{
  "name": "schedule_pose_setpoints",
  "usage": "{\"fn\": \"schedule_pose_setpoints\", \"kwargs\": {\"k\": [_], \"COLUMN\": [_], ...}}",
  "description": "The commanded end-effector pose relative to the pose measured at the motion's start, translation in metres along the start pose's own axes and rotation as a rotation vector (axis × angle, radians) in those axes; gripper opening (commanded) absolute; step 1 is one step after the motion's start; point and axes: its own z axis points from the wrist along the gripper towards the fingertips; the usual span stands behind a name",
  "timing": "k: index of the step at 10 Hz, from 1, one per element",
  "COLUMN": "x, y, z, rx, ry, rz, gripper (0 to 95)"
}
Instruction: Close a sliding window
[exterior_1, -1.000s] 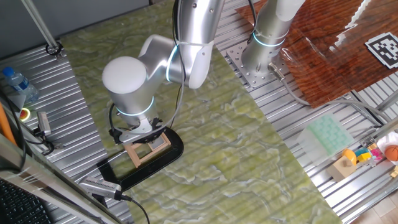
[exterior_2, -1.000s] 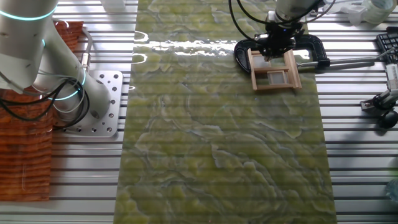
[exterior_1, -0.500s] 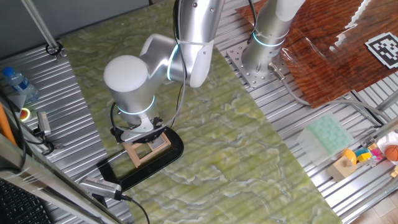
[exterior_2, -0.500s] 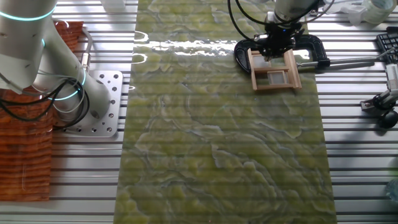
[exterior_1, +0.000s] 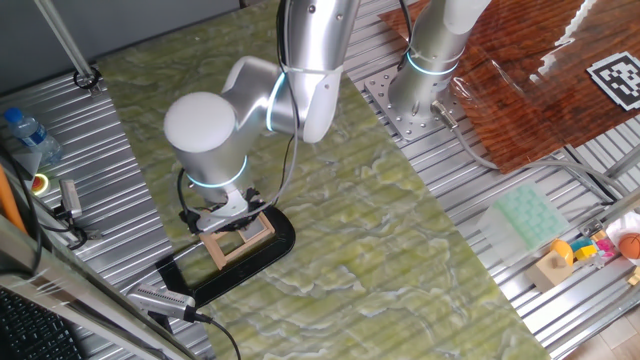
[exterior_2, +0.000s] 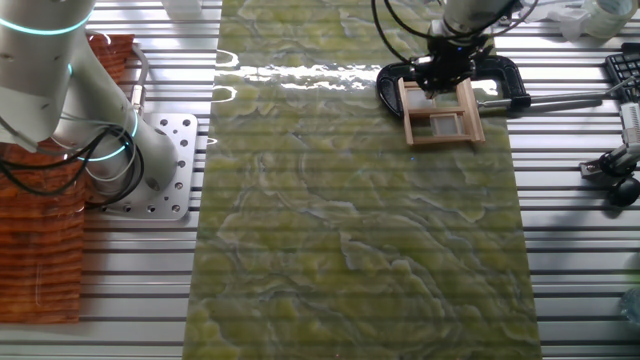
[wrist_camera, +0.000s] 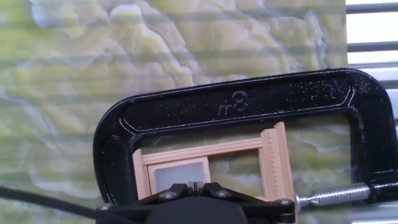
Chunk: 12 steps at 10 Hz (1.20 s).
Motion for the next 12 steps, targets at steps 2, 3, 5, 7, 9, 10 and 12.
{"fn": "schedule_pose_setpoints", "kwargs": {"k": [2, 3, 5, 7, 9, 10, 12], "x": [0.001, 0.002, 0.008, 0.008, 0.008, 0.008, 0.007], "y": [0.0, 0.002, 0.009, 0.01, 0.01, 0.009, 0.009], "z": [0.001, 0.003, 0.008, 0.008, 0.008, 0.009, 0.01], "rx": [-0.003, 0.0, 0.004, 0.002, 0.001, 0.001, -0.002], "ry": [0.008, -0.01, -0.045, -0.028, -0.021, -0.012, -0.01], "rz": [-0.021, -0.047, -0.051, -0.022, -0.018, -0.015, -0.01], "gripper": [0.0, 0.0, 0.0, 0.0, 0.0, 0.0, 0.0]}}
